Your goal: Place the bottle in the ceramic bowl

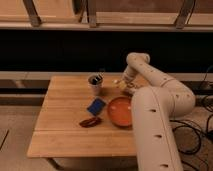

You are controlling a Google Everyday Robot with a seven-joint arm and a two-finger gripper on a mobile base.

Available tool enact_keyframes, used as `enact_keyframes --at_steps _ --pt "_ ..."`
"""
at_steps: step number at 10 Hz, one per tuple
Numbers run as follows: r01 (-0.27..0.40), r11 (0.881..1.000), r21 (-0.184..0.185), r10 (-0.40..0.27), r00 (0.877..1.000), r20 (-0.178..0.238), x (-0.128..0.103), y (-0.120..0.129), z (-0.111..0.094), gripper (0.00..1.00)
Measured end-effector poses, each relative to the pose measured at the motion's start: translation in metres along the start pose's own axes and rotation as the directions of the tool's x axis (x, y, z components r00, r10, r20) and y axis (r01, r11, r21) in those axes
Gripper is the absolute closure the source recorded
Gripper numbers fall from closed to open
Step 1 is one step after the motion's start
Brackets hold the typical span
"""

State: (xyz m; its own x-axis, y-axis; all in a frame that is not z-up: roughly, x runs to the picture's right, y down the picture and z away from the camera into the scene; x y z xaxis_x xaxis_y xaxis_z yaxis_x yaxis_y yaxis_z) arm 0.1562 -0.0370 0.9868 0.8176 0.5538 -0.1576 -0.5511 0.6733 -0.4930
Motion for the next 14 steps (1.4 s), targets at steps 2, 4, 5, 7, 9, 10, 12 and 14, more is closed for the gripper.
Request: enact_keyframes --at_steps 2,4,5,7,9,10,12,14 --pt "-0.004 0.994 0.106 0.010 0.998 -0.056 0.011 -0.019 -0.049 1.00" --pt "-0.016 0.994 0.112 0.025 0.996 -0.084 0.004 0.009 -0.072 1.00" --pt "-0.020 0.996 0.091 0.030 0.994 -0.106 0.000 0.033 -0.072 1.00" --pt "-0.040 0.997 0.068 0.050 0.989 -0.138 -0.004 0.070 -0.075 1.00" --pt "-0.077 0.995 0.071 0.088 0.981 -0.173 0.003 0.095 -0.081 1.00" --pt "-0.145 0.986 0.085 0.161 0.962 -0.219 0.021 0.121 -0.089 1.00" --pt "-0.251 0.960 0.121 0.276 0.916 -0.292 0.060 0.155 -0.103 1.00" --pt "-0.320 0.940 0.116 0.341 0.883 -0.322 0.079 0.180 -0.102 1.00"
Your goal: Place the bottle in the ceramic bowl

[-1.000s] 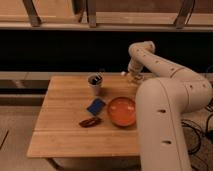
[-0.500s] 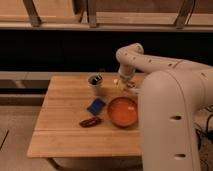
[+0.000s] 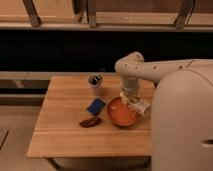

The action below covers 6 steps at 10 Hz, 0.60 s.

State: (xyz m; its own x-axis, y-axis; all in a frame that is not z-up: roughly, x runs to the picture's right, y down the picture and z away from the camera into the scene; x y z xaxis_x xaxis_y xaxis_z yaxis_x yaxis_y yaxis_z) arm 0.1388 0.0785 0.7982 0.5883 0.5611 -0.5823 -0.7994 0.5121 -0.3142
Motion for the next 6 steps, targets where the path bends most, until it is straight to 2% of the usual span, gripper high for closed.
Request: enact_keyframes --at_steps 1,4,6 --pt "-0.013 1.000 -0.024 0.013 1.000 -0.009 0.0021 0.0114 0.0065 1.00" --pt "-0.012 1.000 -0.023 0.012 1.000 -0.006 0.0010 0.0119 0.0068 0.92" --pt "-0.011 1.000 -0.025 0.011 1.000 -0.008 0.0006 0.0131 0.0074 0.77"
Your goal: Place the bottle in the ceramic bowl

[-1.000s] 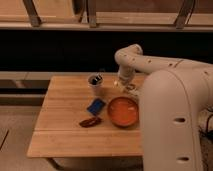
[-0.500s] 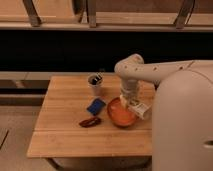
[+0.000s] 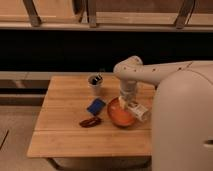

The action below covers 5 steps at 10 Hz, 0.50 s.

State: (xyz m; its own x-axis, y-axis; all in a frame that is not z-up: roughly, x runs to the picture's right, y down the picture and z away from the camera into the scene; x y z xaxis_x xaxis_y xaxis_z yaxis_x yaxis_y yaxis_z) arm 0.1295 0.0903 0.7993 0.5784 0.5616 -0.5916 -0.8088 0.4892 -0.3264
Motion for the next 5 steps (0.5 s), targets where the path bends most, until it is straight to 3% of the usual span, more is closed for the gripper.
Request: enact_keyframes --at_steps 5 --pt "-0.001 1.000 0.000 0.001 1.000 0.000 0.0004 -0.0007 -0.0002 0.27"
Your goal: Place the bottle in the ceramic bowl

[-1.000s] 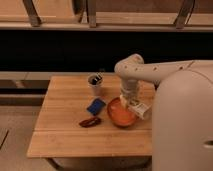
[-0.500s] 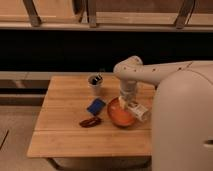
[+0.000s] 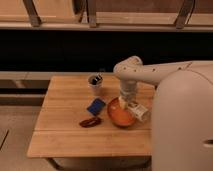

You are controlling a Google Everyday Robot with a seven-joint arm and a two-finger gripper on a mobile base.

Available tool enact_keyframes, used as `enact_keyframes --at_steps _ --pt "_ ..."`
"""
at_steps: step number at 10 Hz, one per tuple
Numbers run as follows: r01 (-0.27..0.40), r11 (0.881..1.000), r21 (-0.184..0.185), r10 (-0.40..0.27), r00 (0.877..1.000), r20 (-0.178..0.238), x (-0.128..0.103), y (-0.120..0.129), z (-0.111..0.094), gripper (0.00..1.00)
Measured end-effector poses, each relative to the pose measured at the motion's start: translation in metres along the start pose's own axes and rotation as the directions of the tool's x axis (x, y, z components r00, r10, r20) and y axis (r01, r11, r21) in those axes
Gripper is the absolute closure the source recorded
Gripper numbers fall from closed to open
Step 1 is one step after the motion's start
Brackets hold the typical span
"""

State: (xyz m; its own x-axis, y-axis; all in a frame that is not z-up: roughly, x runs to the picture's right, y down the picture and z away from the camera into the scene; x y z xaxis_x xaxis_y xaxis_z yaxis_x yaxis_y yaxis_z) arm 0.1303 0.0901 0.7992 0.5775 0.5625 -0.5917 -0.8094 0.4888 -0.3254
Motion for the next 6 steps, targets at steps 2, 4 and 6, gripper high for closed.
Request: enact_keyframes --at_steps 2,4,6 --pt "0.000 1.000 0.000 0.000 1.000 0.000 0.0001 -0.0001 0.0000 0.20" --pt "0.000 1.000 0.000 0.000 1.000 0.000 0.0001 -0.0002 0.0000 0.20" --pt "0.000 1.000 0.000 0.000 1.000 0.000 0.0001 -0.0002 0.0000 0.20"
